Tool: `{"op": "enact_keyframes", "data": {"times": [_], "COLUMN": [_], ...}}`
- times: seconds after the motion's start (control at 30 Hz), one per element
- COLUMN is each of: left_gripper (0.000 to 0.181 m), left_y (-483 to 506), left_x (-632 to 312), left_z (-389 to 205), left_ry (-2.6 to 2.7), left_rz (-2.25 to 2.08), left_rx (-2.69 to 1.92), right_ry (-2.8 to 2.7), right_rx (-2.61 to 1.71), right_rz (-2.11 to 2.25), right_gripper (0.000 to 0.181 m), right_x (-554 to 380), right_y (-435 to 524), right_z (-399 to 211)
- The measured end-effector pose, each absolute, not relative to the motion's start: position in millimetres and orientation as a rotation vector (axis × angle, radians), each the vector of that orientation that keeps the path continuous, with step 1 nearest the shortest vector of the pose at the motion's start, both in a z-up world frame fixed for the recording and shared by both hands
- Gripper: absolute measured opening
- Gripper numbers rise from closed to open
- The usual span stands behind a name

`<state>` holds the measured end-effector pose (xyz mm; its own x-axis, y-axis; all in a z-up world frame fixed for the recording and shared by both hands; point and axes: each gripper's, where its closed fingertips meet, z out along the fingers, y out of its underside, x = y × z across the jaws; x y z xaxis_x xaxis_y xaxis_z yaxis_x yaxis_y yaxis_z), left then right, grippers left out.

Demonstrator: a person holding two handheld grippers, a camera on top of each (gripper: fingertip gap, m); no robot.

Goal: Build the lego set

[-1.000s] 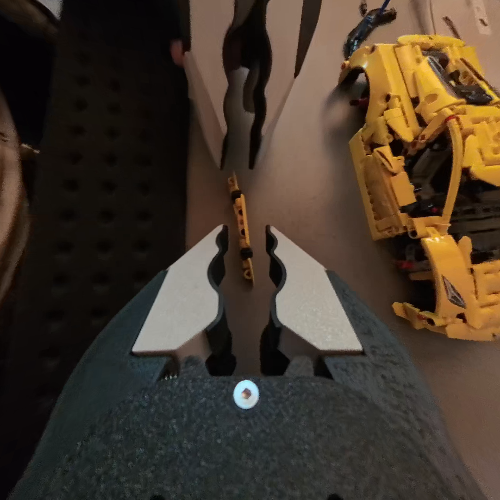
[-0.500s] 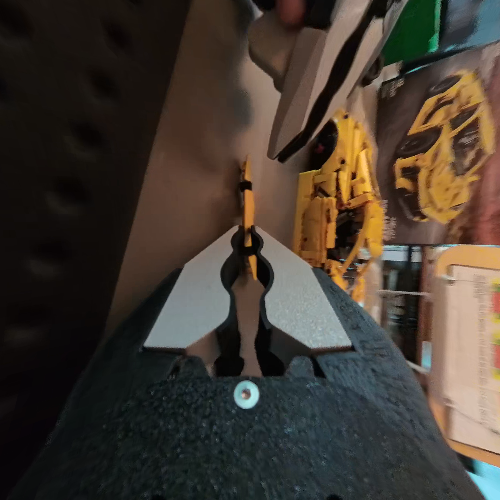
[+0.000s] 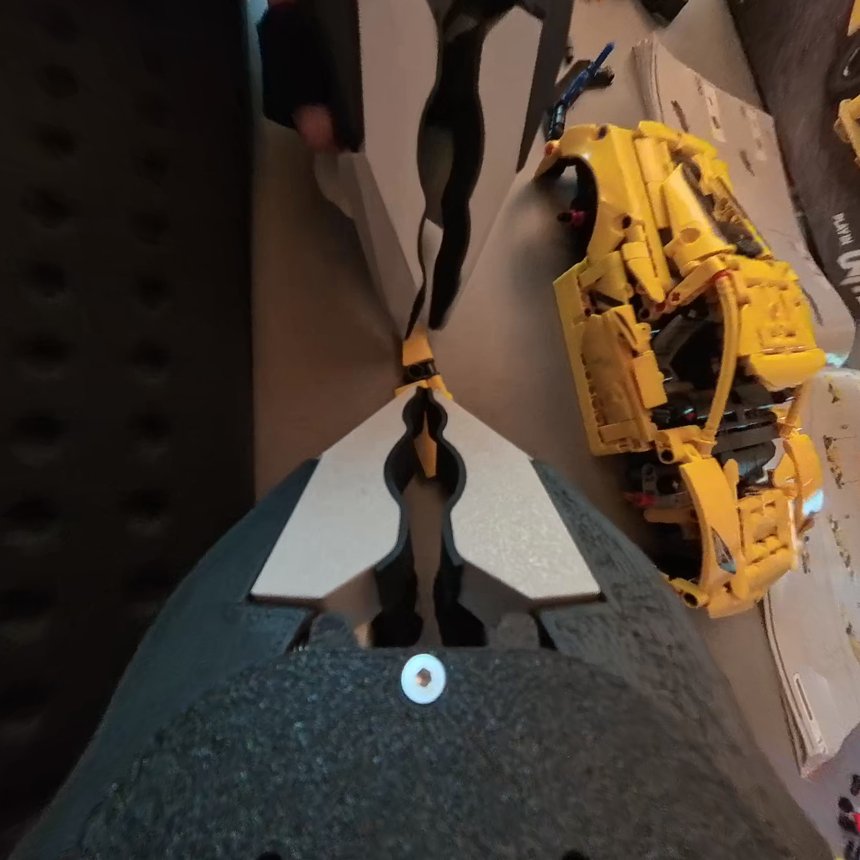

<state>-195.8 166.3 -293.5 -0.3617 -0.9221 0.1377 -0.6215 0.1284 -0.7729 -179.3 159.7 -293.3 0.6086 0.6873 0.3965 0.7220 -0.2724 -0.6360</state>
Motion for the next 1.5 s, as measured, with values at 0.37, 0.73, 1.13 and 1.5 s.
{"op": "enact_keyframes", "data": {"times": [0.37,0.73,1.13,1.5], "left_gripper": [0.011,0.01,0.021,0.02], "left_y": [164.4,171.2,269.5,337.8], "left_x": [-196.9,-196.3,-199.3,-212.5], "left_z": [-298.2,-297.5,-206.9,-206.8], "left_ry": [2.071,2.013,1.228,1.041], "left_rz": [-1.077,-1.07,-1.359,-1.14], "left_rx": [-1.498,-1.559,-1.576,-1.632], "right_ry": [-1.151,-0.246,0.263,0.308], "right_rx": [-2.071,-1.892,-1.866,-1.974], "right_rz": [-0.017,0.296,-0.03,-0.182], "right_gripper": [0.001,0.017,0.031,0.026], "right_x": [-179.7,-84.6,50.9,71.5], "right_y": [161.4,211.0,235.1,220.4], "right_z": [-293.6,-185.4,-206.1,-229.3]}}
